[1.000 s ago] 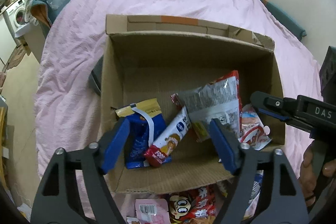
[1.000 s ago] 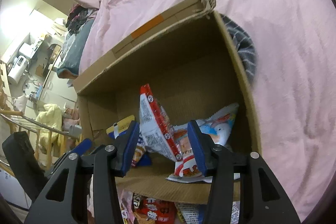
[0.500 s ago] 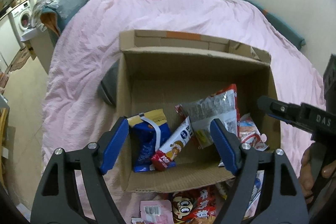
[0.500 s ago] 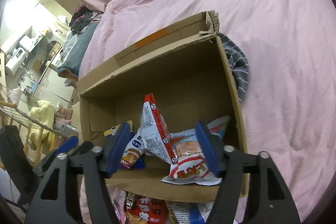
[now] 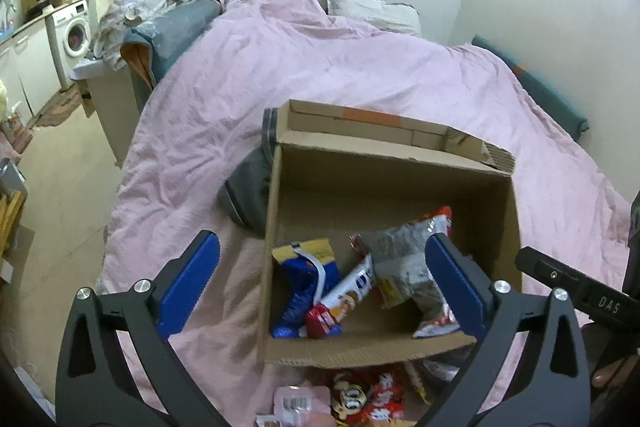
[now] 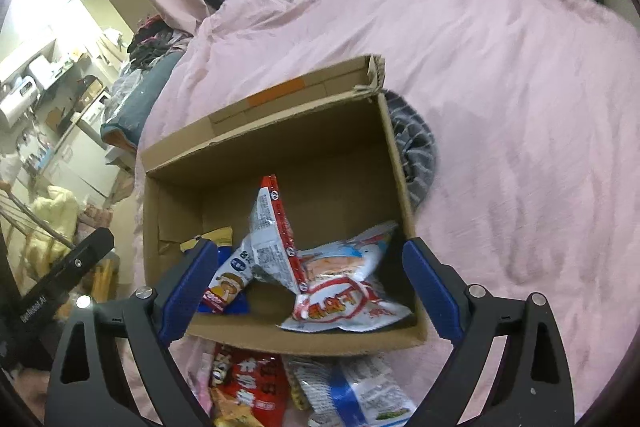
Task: Organize snacks
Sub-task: 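Lift both grippers out of the box back over the pile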
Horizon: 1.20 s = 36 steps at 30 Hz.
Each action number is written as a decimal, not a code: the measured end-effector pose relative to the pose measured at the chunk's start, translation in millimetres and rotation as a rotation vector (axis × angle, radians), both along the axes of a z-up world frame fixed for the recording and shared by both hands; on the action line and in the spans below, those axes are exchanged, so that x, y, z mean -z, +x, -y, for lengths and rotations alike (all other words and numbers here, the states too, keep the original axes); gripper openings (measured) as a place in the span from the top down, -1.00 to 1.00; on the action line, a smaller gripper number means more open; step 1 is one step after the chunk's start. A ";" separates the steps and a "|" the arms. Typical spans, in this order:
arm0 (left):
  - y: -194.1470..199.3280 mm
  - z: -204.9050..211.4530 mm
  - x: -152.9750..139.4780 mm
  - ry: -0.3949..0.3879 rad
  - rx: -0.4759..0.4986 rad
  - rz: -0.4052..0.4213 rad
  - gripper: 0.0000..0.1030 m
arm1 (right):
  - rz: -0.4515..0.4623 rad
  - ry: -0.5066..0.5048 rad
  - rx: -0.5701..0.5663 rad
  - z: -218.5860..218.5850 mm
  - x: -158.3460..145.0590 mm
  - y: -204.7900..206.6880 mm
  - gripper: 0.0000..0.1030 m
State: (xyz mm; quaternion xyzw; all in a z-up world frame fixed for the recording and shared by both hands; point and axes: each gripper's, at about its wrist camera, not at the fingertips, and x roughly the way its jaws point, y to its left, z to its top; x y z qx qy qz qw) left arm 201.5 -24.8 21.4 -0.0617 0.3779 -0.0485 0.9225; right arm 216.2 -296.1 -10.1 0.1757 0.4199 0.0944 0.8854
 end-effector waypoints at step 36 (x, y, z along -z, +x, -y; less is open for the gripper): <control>-107.9 -28.1 17.7 0.027 -0.010 -0.124 -0.97 | -0.133 -0.008 0.062 21.2 21.4 -118.9 -0.86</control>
